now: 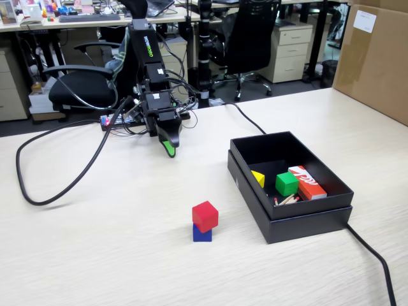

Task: Put the red cube on top of the blue cube

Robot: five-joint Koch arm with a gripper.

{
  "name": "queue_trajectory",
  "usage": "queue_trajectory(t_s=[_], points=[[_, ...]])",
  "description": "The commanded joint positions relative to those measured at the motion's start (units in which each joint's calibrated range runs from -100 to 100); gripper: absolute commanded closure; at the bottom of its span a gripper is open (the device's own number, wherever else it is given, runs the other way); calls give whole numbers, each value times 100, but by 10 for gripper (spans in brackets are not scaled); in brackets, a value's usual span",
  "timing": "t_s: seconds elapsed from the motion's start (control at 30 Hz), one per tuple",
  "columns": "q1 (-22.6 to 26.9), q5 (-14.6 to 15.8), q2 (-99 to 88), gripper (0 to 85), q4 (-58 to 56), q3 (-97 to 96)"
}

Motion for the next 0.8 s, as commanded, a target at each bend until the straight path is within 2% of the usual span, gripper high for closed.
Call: queue_trajectory(t_s=[0.0, 0.77], points=[[15, -10, -186, 341, -64, -238], [-15, -34, -324, 354, -29, -709]])
